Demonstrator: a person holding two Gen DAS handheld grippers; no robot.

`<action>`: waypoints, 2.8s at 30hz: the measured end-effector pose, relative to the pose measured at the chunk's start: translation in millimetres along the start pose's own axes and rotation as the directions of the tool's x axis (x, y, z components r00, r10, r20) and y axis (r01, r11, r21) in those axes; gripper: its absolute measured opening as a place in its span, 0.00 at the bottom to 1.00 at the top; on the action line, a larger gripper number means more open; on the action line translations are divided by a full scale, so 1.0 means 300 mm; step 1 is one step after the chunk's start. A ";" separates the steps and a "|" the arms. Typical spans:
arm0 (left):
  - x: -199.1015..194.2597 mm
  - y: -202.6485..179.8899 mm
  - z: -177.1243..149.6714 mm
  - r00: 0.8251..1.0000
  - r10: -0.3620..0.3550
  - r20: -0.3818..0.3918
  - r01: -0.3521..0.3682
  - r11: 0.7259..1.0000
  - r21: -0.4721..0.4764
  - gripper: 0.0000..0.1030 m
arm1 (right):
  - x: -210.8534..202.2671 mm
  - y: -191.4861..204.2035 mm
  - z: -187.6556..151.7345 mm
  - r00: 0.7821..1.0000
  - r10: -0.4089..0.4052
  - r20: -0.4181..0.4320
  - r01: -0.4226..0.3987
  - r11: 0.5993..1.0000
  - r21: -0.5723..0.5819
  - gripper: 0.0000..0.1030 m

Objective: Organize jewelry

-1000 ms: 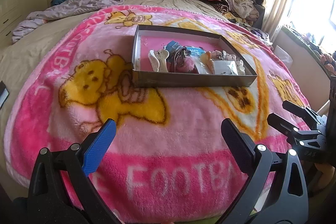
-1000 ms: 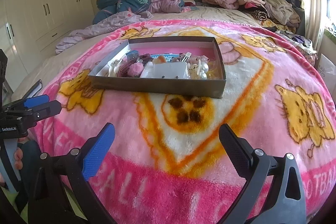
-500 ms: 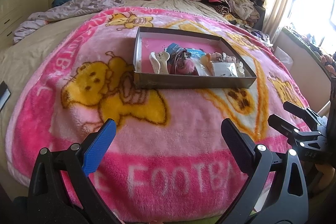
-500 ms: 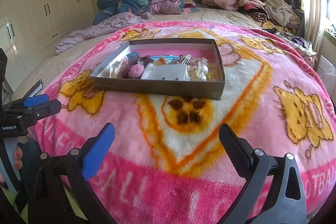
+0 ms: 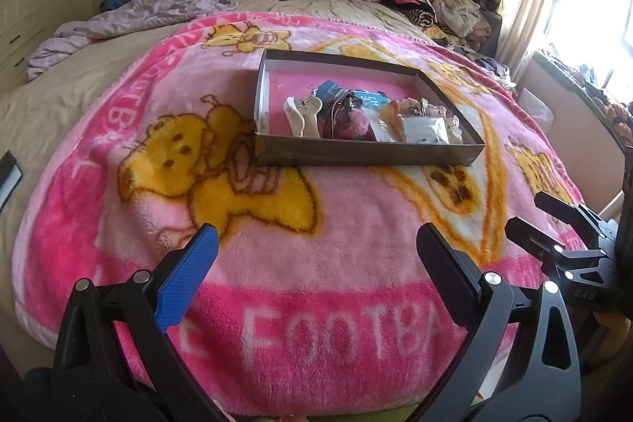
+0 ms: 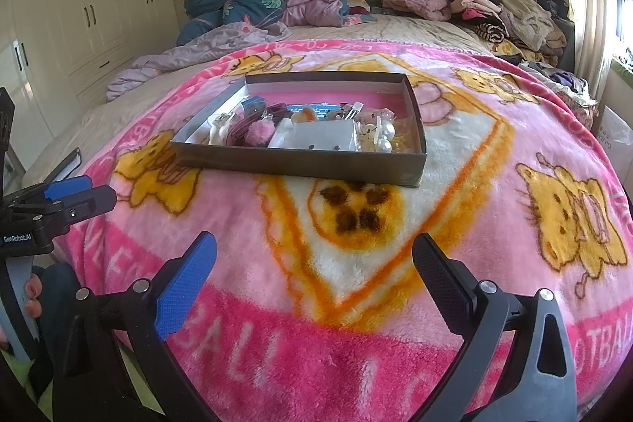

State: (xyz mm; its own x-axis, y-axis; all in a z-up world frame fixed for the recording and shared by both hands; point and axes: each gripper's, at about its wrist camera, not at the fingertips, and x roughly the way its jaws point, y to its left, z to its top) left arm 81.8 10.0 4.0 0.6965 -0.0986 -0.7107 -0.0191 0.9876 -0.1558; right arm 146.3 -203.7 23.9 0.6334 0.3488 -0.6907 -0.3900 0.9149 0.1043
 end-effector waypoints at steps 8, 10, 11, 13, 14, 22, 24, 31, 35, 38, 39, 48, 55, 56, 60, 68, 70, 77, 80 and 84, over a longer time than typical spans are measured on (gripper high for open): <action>0.002 0.001 0.000 1.000 0.006 0.000 -0.006 1.000 0.000 0.89 | -0.008 0.008 -0.002 1.000 0.003 -0.002 -0.003 1.000 -0.004 0.94; 0.002 0.002 -0.001 1.000 0.005 0.001 -0.005 1.000 0.000 0.89 | -0.005 0.007 -0.001 1.000 0.003 -0.002 -0.003 1.000 -0.004 0.94; 0.002 0.001 -0.001 1.000 0.005 0.000 -0.005 1.000 0.000 0.89 | -0.004 0.007 0.000 1.000 0.003 -0.002 -0.003 1.000 -0.004 0.94; 0.002 0.001 0.000 1.000 0.006 0.000 -0.006 1.000 0.001 0.89 | -0.005 0.007 -0.001 1.000 0.002 -0.003 -0.002 1.000 -0.004 0.94; 0.002 0.001 -0.001 1.000 0.005 0.000 -0.005 1.000 0.000 0.89 | -0.008 0.008 -0.002 1.000 0.003 -0.002 -0.003 1.000 -0.004 0.94; 0.003 0.000 -0.002 1.000 0.010 0.003 -0.010 1.000 0.002 0.89 | -0.005 0.008 0.000 1.000 0.002 -0.002 -0.002 1.000 -0.004 0.94; 0.001 0.001 -0.001 1.000 0.010 0.004 -0.010 1.000 0.003 0.89 | -0.005 0.008 -0.001 1.000 0.002 -0.002 -0.002 1.000 -0.004 0.94; 0.002 0.002 -0.002 1.000 0.012 0.003 -0.012 1.000 0.002 0.89 | -0.007 0.008 -0.002 1.000 0.001 -0.002 -0.001 1.000 -0.005 0.94; 0.001 0.002 -0.001 1.000 0.011 0.003 -0.011 1.000 0.002 0.89 | -0.009 0.009 -0.003 1.000 0.002 -0.003 -0.002 1.000 -0.004 0.94; 0.000 0.002 -0.002 1.000 0.010 0.003 -0.010 1.000 0.003 0.89 | -0.005 0.008 -0.001 1.000 0.002 -0.002 -0.002 1.000 -0.005 0.94; 0.000 0.003 -0.001 1.000 0.010 0.003 -0.010 1.000 0.003 0.89 | -0.007 0.009 -0.002 1.000 0.002 -0.002 -0.002 1.000 -0.006 0.94; 0.000 0.001 -0.002 1.000 0.010 0.001 -0.010 1.000 0.001 0.89 | -0.007 0.009 -0.002 1.000 0.002 -0.002 -0.002 1.000 -0.005 0.94; 0.000 0.004 -0.004 1.000 0.011 0.002 -0.011 1.000 0.003 0.89 | -0.005 0.009 -0.002 1.000 0.002 -0.003 -0.002 1.000 -0.005 0.94; -0.001 0.005 -0.004 1.000 0.012 0.002 -0.012 1.000 0.003 0.89 | -0.005 0.009 -0.002 1.000 0.001 -0.003 -0.001 1.000 -0.006 0.94; -0.001 0.003 -0.003 1.000 0.007 0.003 -0.007 1.000 0.001 0.89 | -0.005 0.010 -0.002 1.000 0.001 -0.003 -0.001 1.000 -0.006 0.94; 0.002 0.038 -0.024 0.999 -0.039 -0.009 0.038 0.999 -0.031 0.89 | -0.010 0.012 -0.004 1.000 -0.001 -0.008 0.001 1.000 -0.008 0.94; 0.003 0.052 -0.035 0.999 -0.046 -0.011 0.045 0.998 -0.041 0.89 | -0.008 0.013 -0.002 1.000 -0.002 -0.006 0.002 1.000 -0.009 0.94; 0.033 0.066 -0.022 1.000 0.004 -0.029 -0.006 0.998 -0.064 0.89 | -0.006 -0.011 0.002 1.000 -0.007 -0.007 0.007 1.000 0.001 0.94; 0.051 0.096 -0.014 0.999 0.038 -0.037 -0.041 0.996 -0.085 0.89 | 0.004 -0.037 0.010 1.000 -0.019 -0.006 0.019 1.000 0.011 0.94; 0.108 0.218 0.034 0.992 0.122 -0.041 -0.126 0.980 -0.154 0.89 | 0.041 -0.171 0.042 0.995 -0.094 0.019 0.093 0.994 0.060 0.94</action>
State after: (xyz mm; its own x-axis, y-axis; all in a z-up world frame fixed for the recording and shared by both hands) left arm 110.4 72.8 -22.1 0.6592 0.0173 -0.7518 -0.2171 0.9615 -0.1683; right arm 182.4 -243.8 19.2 0.6803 0.2648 -0.6835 -0.2887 0.9539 0.0822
